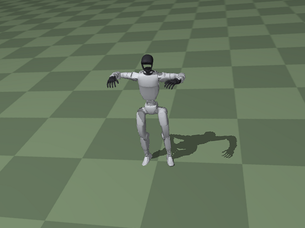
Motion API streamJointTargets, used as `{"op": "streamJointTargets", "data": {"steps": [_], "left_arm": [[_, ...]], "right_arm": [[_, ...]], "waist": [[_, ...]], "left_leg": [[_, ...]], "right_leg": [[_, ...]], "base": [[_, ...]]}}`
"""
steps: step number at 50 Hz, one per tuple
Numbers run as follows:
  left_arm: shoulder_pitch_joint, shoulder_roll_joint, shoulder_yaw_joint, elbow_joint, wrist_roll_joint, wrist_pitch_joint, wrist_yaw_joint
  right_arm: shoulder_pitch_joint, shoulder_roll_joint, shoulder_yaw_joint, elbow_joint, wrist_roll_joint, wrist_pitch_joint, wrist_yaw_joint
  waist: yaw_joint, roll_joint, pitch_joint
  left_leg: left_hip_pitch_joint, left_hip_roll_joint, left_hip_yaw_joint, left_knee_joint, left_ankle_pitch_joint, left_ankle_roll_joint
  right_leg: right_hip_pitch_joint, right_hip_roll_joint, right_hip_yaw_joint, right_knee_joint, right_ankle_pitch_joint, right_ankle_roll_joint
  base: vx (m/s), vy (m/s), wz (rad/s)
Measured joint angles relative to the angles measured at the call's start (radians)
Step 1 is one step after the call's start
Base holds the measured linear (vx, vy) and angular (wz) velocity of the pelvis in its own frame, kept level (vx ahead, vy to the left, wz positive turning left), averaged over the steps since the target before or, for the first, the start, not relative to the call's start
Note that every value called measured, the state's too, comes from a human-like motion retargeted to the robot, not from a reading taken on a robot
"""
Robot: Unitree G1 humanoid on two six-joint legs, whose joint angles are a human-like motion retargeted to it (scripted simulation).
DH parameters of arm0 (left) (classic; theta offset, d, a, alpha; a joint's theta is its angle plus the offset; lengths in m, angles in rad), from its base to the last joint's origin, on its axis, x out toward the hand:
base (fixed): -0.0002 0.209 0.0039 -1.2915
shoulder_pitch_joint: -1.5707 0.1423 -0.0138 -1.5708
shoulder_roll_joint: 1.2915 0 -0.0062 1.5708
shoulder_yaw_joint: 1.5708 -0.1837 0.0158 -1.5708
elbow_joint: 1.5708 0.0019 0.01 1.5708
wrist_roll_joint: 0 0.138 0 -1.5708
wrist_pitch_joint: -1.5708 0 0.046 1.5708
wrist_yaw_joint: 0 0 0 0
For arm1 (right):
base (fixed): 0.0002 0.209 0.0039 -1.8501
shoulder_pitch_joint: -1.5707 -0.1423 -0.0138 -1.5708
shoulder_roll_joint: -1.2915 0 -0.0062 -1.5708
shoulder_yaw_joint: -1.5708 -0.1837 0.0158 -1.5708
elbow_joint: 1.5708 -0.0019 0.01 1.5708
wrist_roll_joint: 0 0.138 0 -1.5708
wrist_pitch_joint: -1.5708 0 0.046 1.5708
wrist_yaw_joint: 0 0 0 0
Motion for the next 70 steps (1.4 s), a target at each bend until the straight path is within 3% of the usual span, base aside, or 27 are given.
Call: {"op": "streamJointTargets", "data": {"steps": [10,33,40,48,53,58,63,70], "left_arm": [[-0.005,-0.007,-0.015,-0.001,0.032,0.012,-0.015],[-0.023,0.009,-0.022,-0.008,0.047,-0.004,-0.027],[0.028,0.033,0.033,-0.006,0.063,-0.01,-0.043],[0.171,0.059,0.202,-0.012,0.092,-0.026,0.003],[0.212,0.038,0.26,-0.03,0.097,-0.03,0.02],[0.172,-0.024,0.196,-0.06,0.095,-0.036,0.029],[0.067,-0.144,0.011,-0.07,0.072,-0.049,0.077],[-0.032,-0.435,-0.289,-0.01,-0.012,-0.066,0.177]], "right_arm": [[0.018,0.006,0.015,-0.017,0.013,-0.005,0.029],[0.033,0.01,-0.029,-0.018,0.03,-0.022,0.038],[0.097,-0.006,-0.14,-0.003,0.009,-0.023,0.042],[0.246,-0.047,-0.383,0.009,0.009,-0.037,-0.022],[0.258,-0.058,-0.43,-0.006,0.038,-0.048,-0.046],[0.152,-0.02,-0.284,-0.051,0.075,-0.061,-0.06],[-0.024,0.073,0.028,-0.08,0.07,-0.077,-0.099],[-0.222,0.205,0.495,0.013,-0.017,-0.082,-0.164]], "waist": [[-0.034,-0.017,-0.013],[-0.024,0.011,-0.054],[-0.011,0.02,-0.05],[0.013,0.034,-0.047],[0.013,0.038,-0.048],[0.003,0.038,-0.039],[-0.006,0.03,-0.029],[-0.019,0.025,-0.018]], "left_leg": [[0.033,-0.036,-0.026,-0.005,-0.017,0.001],[0.051,0.008,0.007,0.008,-0.027,-0.019],[0.055,0.01,0.008,0.009,-0.029,-0.02],[0.056,0.017,0.017,0.008,-0.029,-0.024],[0.057,0.016,0.017,0.008,-0.031,-0.023],[0.062,0.011,0.014,0.007,-0.034,-0.02],[0.071,0.006,0.017,0.006,-0.039,-0.014],[0.084,-0.003,0.03,0.004,-0.05,-0.006]], "right_leg": [[-0.009,-0.057,0.017,0.087,-0.044,0.0],[0.059,0.0,0.027,-0.045,-0.002,0.0],[0.059,0.002,0.029,-0.037,-0.009,0.0],[0.057,0.011,0.038,-0.042,-0.006,0.0],[0.059,0.01,0.039,-0.045,-0.008,0.0],[0.066,0.005,0.035,-0.045,-0.014,0.0],[0.073,-0.001,0.037,-0.043,-0.02,0.0],[0.076,-0.01,0.05,-0.038,-0.031,0.0]], "base": [[0.06,0.07,0.16],[0.03,-0.05,-0.07],[0.0,0.0,0.0],[0.0,0.0,0.0],[0.0,0.0,0.0],[0.0,0.0,0.0],[0.0,0.0,0.0],[0.0,0.0,0.0]]}}
